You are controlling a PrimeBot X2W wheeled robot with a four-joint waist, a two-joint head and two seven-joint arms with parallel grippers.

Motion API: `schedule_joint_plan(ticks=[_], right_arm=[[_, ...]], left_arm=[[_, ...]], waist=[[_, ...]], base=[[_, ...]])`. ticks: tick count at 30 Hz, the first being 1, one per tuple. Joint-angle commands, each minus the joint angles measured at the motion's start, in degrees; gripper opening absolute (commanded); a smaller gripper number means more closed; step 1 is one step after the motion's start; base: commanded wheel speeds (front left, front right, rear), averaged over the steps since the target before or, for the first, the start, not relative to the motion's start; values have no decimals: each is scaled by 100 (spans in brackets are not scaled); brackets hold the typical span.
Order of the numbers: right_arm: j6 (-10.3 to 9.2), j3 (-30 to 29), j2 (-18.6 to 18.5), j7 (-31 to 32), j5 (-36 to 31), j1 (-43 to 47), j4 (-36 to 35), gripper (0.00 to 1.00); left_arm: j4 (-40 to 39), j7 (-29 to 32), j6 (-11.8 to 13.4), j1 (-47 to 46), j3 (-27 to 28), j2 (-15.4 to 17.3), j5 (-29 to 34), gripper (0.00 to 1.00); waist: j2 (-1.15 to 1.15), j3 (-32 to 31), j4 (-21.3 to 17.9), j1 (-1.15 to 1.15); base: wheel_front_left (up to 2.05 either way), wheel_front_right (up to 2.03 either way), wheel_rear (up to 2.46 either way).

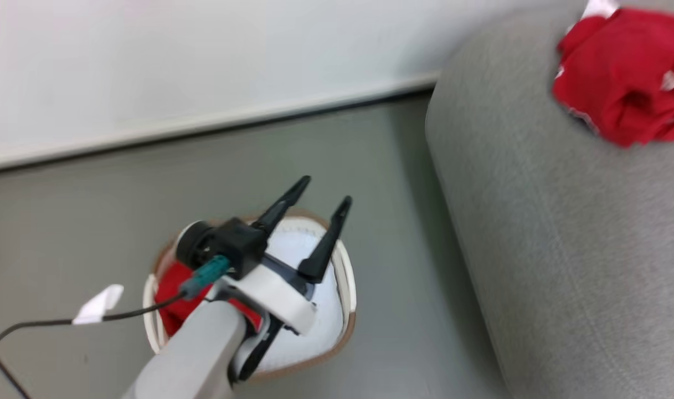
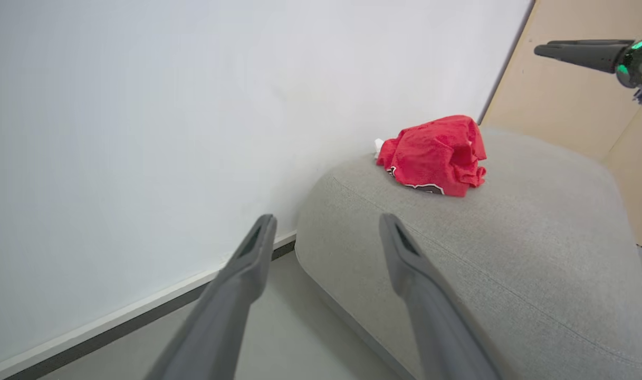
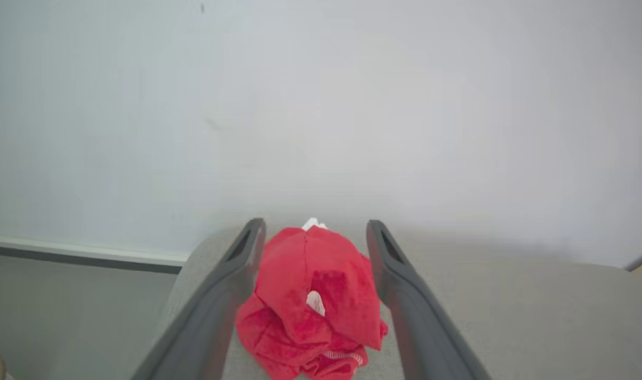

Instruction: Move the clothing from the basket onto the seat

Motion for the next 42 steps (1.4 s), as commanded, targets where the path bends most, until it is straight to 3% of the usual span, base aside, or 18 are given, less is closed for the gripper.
schedule_joint_plan(ticks=[1, 6, 12, 18, 25, 31, 37, 42], right_arm=[[-13, 37, -107, -167, 39, 80, -153, 100], [-12, 110, -103, -726, 122, 324, -737, 100], [-12, -220, 144, -1147, -112, 948, -1263, 100], [-12, -1133, 830, -1220, -498, 2171, -1879, 100], [-12, -2110, 1754, -1213, -1118, 3927, -2659, 100], [-12, -2509, 2467, -1214, -1521, 4845, -2969, 100], [-12, -2721, 2886, -1214, -2032, 5117, -2937, 100], [-13, -2677, 3023, -1214, -2222, 5077, -2953, 100]], left_arm=[[-22, -18, 59, 143, 95, 40, -79, 100], [-184, -16, 277, 453, 647, 125, -146, 100], [-328, -17, 506, 1043, 1373, 179, -143, 100], [-422, -17, 691, 1691, 2016, 141, 28, 100], [-482, -17, 776, 2363, 2720, -119, 196, 100], [-451, -18, 689, 2760, 3194, -363, 551, 100], [-354, -18, 477, 2839, 3522, -601, 842, 100], [-269, -18, 271, 2728, 3716, -750, 1036, 100]], waist=[[0, -543, 81, 1], [0, -991, 281, 1], [0, -1403, 500, 1], [0, -1685, 711, 1], [0, -1878, 919, 1], [0, -1864, 989, 1], [0, -1756, 991, 1], [0, -1672, 974, 1]], base=[[0, 0, 0], [0, 0, 0], [0, 0, 0], [0, 0, 0], [0, 0, 0], [0, 0, 0], [0, 0, 0], [0, 0, 0]])
